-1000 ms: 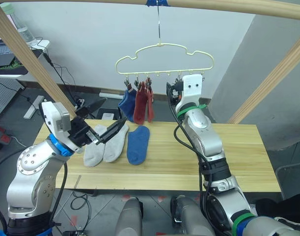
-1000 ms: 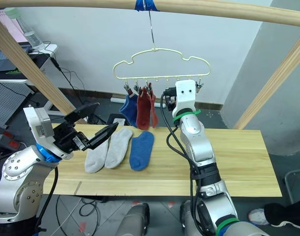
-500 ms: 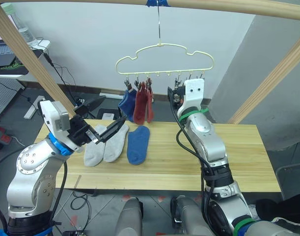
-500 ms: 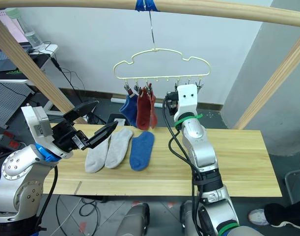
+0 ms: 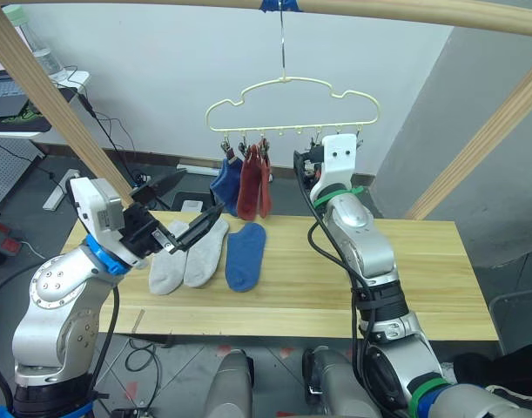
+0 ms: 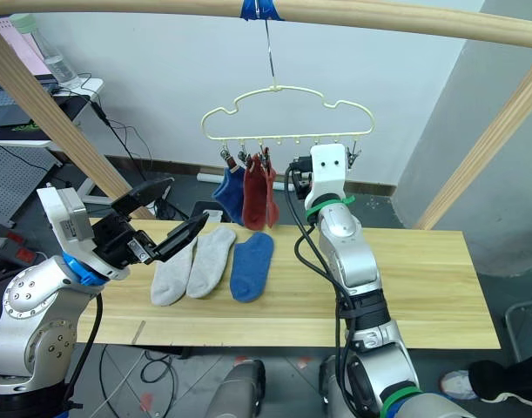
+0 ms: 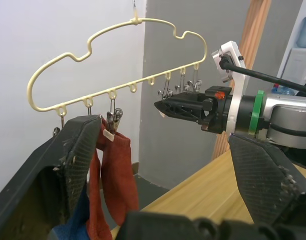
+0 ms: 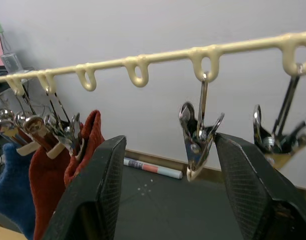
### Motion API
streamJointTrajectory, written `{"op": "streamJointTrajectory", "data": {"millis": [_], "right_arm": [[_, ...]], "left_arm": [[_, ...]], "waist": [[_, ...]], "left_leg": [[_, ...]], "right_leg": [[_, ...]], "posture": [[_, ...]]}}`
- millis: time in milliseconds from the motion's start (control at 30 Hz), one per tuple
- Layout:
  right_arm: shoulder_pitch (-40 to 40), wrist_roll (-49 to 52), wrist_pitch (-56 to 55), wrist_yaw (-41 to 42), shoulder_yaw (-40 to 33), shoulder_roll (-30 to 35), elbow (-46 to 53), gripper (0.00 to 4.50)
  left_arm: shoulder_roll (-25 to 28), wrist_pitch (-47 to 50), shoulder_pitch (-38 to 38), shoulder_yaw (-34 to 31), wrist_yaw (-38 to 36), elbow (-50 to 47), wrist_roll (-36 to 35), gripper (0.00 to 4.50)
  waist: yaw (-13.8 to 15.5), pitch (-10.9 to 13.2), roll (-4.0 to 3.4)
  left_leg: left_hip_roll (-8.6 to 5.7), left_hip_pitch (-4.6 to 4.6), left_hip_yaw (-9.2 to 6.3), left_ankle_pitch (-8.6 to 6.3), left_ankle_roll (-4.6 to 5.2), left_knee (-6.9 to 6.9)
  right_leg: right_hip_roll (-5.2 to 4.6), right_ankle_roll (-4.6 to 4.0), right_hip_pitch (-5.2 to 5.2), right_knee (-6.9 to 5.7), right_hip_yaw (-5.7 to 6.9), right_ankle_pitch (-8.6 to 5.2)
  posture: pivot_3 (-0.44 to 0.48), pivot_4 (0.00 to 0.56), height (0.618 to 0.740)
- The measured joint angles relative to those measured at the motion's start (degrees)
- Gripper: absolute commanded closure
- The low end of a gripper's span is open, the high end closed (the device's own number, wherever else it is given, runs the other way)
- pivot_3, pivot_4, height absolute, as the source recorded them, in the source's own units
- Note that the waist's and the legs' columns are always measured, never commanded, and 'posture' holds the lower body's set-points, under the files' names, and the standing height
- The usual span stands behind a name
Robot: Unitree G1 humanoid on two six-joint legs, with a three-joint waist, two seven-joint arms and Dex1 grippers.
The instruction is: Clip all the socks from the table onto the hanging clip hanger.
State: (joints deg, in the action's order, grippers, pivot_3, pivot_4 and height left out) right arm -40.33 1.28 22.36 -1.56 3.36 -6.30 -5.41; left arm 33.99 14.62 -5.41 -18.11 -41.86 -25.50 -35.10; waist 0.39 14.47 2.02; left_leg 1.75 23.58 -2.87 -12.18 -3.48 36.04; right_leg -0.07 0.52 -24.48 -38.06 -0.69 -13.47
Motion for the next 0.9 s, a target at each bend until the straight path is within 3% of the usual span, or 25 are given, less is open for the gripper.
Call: {"op": "streamJointTrajectory", "data": {"millis": [667, 767, 900], "right_arm": [[-1.7, 0.7, -3.1, 0.6, -0.1, -1.1, -3.6, 1.59], [-1.7, 1.0, -3.1, 0.5, -0.4, -1.1, -3.6, 2.15], [-1.7, 1.2, -3.1, 0.5, -0.4, -1.1, -3.6, 3.57]], "left_arm": [[-0.1, 0.3, 0.1, 1.0, 1.4, -1.2, -1.1, 0.0], [-0.2, 1.2, 0.1, 1.0, 1.4, -1.2, -2.6, 0.0], [-0.2, 1.8, 0.1, 1.0, 1.4, -1.2, -3.2, 0.0]], "waist": [[0.1, 0.0, 0.0], [0.1, 0.0, 0.0], [0.1, 0.0, 0.0]], "left_leg": [[0.0, 0.0, 0.0, 0.0, 0.0, 0.0], [0.0, 0.0, -0.01, 0.0, 0.0, 0.0], [0.0, 0.0, -0.01, 0.0, 0.0, 0.0]], "right_leg": [[0.0, -0.07, 0.0, -0.01, 0.0, 0.04], [0.0, -0.07, 0.0, -0.01, 0.0, 0.04], [0.0, -0.06, 0.0, -0.01, 0.0, 0.04]], "posture": [[0.15, 0.205, 0.74], [0.15, 0.205, 0.74], [0.148, 0.206, 0.74]]}}
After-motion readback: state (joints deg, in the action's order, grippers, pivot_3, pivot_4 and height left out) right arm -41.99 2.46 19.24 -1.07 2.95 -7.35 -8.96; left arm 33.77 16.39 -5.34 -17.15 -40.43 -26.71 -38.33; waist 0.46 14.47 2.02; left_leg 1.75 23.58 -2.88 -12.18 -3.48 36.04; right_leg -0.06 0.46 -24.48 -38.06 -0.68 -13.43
